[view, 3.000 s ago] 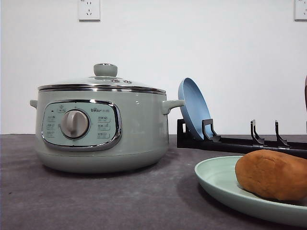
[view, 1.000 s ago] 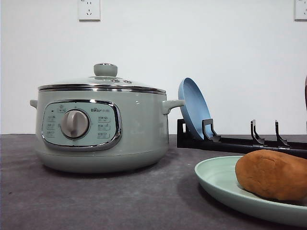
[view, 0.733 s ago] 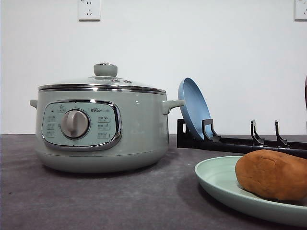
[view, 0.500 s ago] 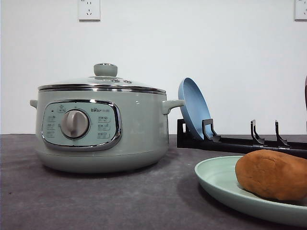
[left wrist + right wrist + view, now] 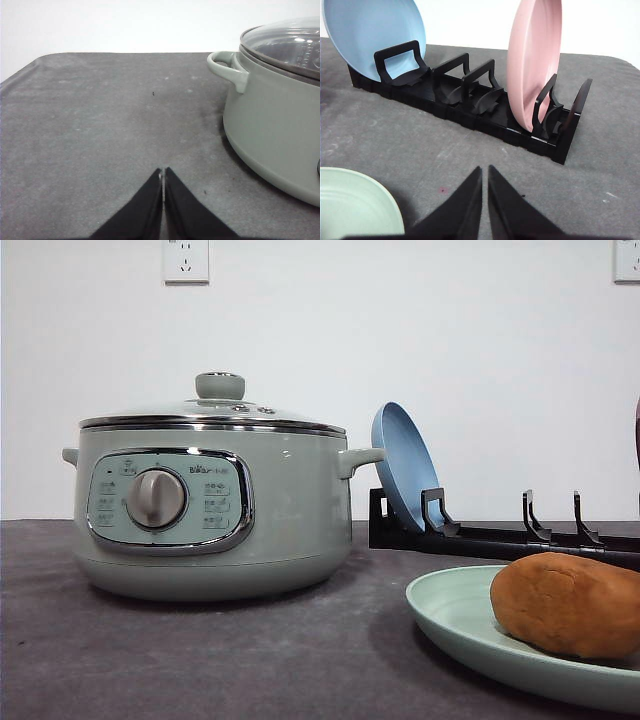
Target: Transfer potato from steamer to green plate
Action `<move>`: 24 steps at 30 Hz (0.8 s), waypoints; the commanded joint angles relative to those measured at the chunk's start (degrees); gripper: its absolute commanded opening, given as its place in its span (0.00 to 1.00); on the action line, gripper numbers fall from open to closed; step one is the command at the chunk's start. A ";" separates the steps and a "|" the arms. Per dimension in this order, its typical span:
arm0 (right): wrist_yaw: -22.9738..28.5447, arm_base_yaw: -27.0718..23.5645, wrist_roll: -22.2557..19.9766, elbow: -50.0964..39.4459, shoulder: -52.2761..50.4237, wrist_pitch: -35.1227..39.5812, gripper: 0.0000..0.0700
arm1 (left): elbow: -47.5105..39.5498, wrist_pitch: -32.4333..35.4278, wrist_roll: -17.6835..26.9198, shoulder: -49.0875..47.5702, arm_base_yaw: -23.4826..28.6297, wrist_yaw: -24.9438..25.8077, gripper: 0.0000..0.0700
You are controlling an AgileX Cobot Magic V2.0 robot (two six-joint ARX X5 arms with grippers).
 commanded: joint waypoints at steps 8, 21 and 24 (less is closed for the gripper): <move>0.20 -0.02 0.57 -0.31 -0.15 0.79 0.01 | -1.18 -0.33 0.24 -0.11 -0.11 -0.24 0.00; 0.20 -0.02 0.57 -0.31 -0.15 0.79 0.01 | -1.18 -0.33 0.24 -0.11 -0.11 -0.24 0.00; 0.20 -0.02 0.57 -0.31 -0.15 0.79 0.01 | -1.18 -0.33 0.24 -0.11 -0.11 -0.24 0.00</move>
